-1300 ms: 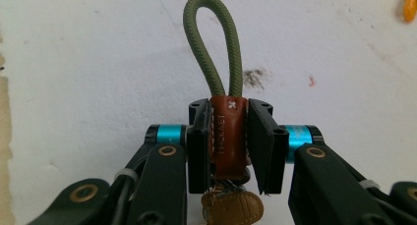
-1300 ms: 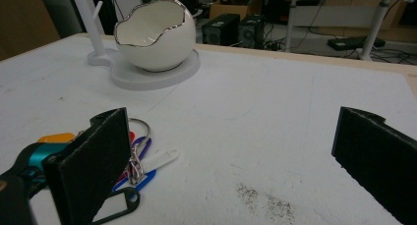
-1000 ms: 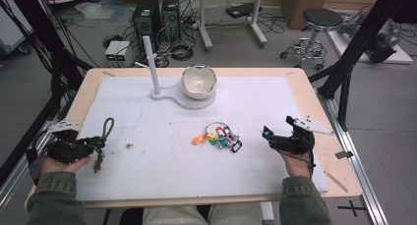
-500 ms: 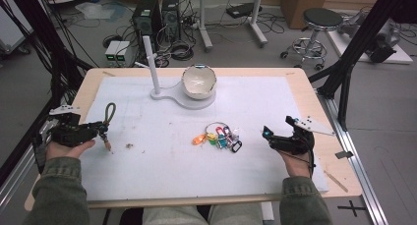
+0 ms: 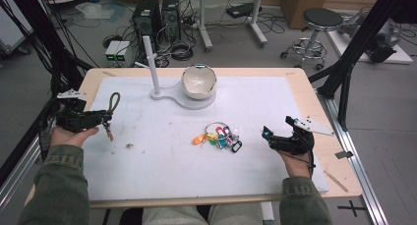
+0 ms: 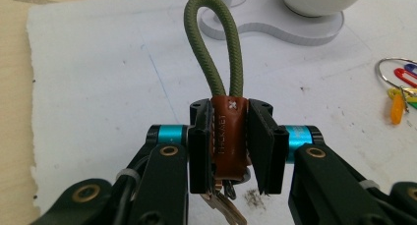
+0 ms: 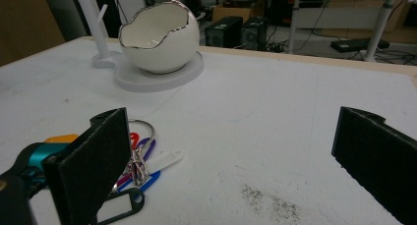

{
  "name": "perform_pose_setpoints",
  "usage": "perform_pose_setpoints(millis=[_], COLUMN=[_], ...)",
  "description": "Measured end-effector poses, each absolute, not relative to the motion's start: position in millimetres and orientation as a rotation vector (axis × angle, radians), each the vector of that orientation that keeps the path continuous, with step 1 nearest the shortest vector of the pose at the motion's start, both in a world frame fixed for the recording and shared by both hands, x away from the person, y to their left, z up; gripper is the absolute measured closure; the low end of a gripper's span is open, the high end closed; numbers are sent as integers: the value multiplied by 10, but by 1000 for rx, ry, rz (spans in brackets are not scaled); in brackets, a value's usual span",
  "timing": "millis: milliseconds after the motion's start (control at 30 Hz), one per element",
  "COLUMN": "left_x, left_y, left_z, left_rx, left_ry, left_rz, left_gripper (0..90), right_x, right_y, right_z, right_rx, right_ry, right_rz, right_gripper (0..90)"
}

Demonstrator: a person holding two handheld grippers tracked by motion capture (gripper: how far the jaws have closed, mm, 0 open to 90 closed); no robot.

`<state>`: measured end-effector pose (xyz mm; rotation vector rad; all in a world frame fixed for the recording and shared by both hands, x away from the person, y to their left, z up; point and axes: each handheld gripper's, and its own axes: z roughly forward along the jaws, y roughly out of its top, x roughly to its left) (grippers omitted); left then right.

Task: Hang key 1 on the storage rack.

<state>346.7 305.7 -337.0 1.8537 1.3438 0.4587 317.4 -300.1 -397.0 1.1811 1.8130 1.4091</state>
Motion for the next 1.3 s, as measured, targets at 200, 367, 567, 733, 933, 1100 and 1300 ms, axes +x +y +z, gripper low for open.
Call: perform_pose_setpoints(millis=[200, 367, 567, 733, 933, 1100, 1300], left_x=[3584, 3682, 3815, 3929, 4048, 4153, 4279], left_y=[2995, 2970, 2939, 2922, 2907, 2820, 2731], left_z=[-3273, -3179, -3050, -2981, -2935, -2920, -2887], left_rx=[1891, 1903, 1901, 1917, 1885, 1925, 1931], left_ry=[1326, 1321, 1320, 1329, 1331, 1316, 1309], left_rz=[468, 468, 469, 482, 467, 445, 448], left_gripper=[715, 715, 715, 715, 715, 715, 715], right_x=[3166, 3166, 3167, 3163, 3165, 3159, 3149], right_y=[-3007, -3031, -3033, -3040, -3050, -3051, -3048], right_z=[-3967, -3974, -3974, -3973, -3976, -3973, -3975], right_rx=[1186, 1204, 1202, 1207, 1212, 1220, 1209], right_ry=[1808, 1800, 1798, 1794, 1790, 1785, 1791], right_rz=[1408, 1413, 1412, 1418, 1419, 1428, 1421], right_gripper=[7, 7, 7, 7, 7, 7, 7])
